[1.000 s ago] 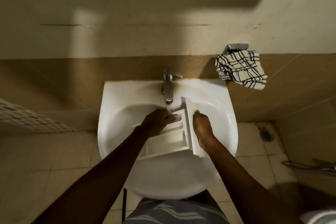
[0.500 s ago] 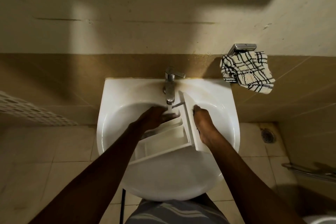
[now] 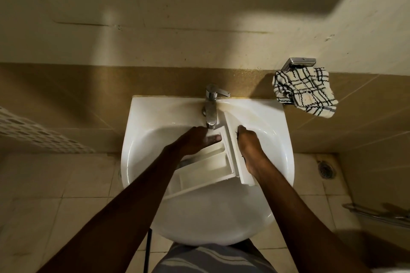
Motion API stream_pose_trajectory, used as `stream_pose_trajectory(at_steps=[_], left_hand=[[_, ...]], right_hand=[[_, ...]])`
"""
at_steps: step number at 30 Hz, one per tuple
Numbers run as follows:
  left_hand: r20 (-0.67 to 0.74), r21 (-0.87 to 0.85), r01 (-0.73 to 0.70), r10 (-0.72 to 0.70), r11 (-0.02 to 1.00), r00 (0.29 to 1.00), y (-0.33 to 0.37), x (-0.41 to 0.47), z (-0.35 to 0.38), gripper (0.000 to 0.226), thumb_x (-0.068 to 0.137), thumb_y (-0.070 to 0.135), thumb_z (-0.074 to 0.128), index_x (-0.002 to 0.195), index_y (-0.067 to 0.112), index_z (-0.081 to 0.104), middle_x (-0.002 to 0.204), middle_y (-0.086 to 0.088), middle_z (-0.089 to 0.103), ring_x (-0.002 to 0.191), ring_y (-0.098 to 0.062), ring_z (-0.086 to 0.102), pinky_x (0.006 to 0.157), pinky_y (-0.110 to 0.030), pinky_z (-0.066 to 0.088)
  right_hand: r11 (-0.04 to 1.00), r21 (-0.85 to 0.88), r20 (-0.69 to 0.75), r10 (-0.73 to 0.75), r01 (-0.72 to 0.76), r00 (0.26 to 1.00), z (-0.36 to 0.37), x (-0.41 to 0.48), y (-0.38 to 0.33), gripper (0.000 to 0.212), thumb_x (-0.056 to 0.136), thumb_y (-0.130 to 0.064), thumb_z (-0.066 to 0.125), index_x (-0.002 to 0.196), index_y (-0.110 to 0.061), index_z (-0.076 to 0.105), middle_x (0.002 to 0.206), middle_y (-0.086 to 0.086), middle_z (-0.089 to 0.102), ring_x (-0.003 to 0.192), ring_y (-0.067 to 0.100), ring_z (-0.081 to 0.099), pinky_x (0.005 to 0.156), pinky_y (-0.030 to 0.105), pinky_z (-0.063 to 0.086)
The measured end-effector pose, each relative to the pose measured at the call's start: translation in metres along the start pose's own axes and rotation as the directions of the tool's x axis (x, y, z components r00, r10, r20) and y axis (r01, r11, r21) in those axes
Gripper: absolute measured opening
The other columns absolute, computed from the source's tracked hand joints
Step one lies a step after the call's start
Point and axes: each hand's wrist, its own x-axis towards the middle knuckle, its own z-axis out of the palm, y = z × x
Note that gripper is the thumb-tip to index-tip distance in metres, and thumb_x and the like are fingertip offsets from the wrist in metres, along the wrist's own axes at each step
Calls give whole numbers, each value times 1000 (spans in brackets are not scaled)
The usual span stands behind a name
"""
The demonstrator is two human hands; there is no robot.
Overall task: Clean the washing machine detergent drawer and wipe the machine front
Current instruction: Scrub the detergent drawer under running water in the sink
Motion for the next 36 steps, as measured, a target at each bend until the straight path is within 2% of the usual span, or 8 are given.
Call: stream_pose_trajectory(at_steps=[5,8,11,18,23,27,31,36], left_hand=[[27,-83,59,-57,995,998,-22,-5,-3,49,99,29,58,142,8,48,147,-12,48,137,-30,44,107,-31,35],[53,-4,-8,8,1000,999,-37,-2,-6,54,97,39,60,143,12,50,142,-8,55,134,-17,47,99,-12,35],[27,80,-38,35,996,999,-28,2,-3,62,95,46,60,142,9,49,145,-13,53,136,-27,46,110,-31,35],[-12,-20,-54,54,998,998,-26,3,-11,48,85,46,73,118,12,70,120,-7,70,113,-20,63,81,-23,40],[29,65,-86,84,994,996,-25,5,-15,40,93,41,66,117,11,69,123,-10,68,115,-25,62,87,-27,44],[19,-55,-50,51,997,999,2,13,-8,42,90,51,64,110,15,61,117,-11,66,96,-16,62,81,-26,44],[7,19,-54,54,998,999,-26,6,-15,48,87,42,72,125,14,66,129,-8,65,118,-24,60,87,-25,42],[-13,44,-69,69,997,998,-30,10,-7,47,89,45,69,124,14,66,124,-3,66,117,-23,60,91,-31,45]], right_hand=[[999,-26,1,-27,27,1000,-9,2,-7,45,103,-41,34,113,-8,63,104,17,70,95,32,66,94,46,53],[998,-32,-39,-53,52,998,-18,8,-8,47,103,-42,33,119,-7,60,107,12,67,97,28,64,94,41,52],[996,-59,-64,-66,62,996,-15,6,-8,40,104,-40,31,107,-11,59,92,7,64,85,23,61,82,33,49],[998,-22,-29,-65,64,997,-15,4,-10,45,103,-41,34,116,-8,62,101,13,68,93,28,64,90,39,53],[997,-17,-56,-70,70,996,-17,6,-11,43,103,-40,33,105,-10,63,94,11,67,87,28,64,85,37,53],[995,-11,-58,-95,95,994,3,-1,-7,42,102,-36,34,75,-12,56,69,5,55,66,20,53,65,29,43],[997,41,-45,-61,63,997,-16,1,-9,41,101,-37,36,99,-8,64,88,11,67,82,28,63,80,38,53],[998,1,-33,-57,57,998,-7,-2,-10,41,101,-38,35,87,-11,62,88,13,65,84,32,63,85,42,53]])
